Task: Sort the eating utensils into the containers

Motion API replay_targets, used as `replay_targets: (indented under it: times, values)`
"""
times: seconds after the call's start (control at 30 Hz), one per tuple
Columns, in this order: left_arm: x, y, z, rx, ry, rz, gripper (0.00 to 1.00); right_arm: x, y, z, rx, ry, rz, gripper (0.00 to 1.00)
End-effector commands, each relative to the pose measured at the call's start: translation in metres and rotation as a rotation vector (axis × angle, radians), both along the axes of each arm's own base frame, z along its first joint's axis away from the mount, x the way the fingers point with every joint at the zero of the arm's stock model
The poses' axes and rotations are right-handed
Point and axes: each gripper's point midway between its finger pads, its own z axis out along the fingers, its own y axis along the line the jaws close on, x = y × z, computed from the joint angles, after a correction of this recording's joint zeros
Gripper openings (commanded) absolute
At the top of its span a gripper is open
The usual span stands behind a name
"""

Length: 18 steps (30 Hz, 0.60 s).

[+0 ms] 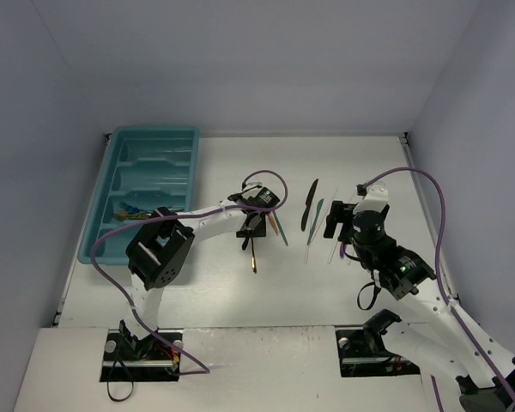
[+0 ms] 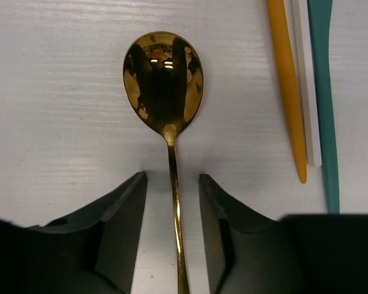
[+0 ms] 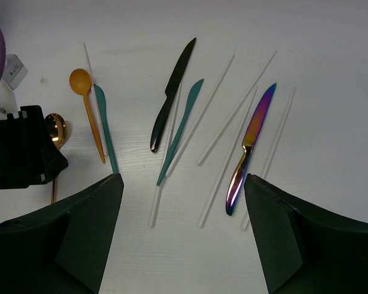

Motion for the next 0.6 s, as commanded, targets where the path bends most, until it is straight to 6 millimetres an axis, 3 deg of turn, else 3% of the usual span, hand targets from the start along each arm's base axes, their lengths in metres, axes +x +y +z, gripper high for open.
replay_targets:
  times: [0.0, 0.2, 0.33, 0.4, 0.57]
  values:
    - [0.003, 0.001, 0.004, -0.025, 0.008, 0.047, 0.28, 0.005, -0.008, 0.009, 0.021, -0.044, -0.059, 0.78]
    - [-0.001, 0.004, 0.006, -0.031, 0.015, 0.058, 0.01, 0.005, -0.009, 0.008, 0.024, -0.045, -0.064, 0.79]
    - [-0.002, 0.004, 0.025, -0.065, -0.016, 0.065, 0.00, 0.004, -0.009, 0.010, 0.027, -0.049, -0.066, 0.79]
    - [-0.002, 0.003, 0.043, -0.104, -0.048, 0.076, 0.00, 0.004, -0.010, 0.012, 0.034, -0.057, -0.068, 0.79]
    - [0.009, 0.021, 0.120, -0.205, -0.210, 0.132, 0.00, 0.002, -0.013, 0.018, 0.049, -0.080, -0.081, 0.79]
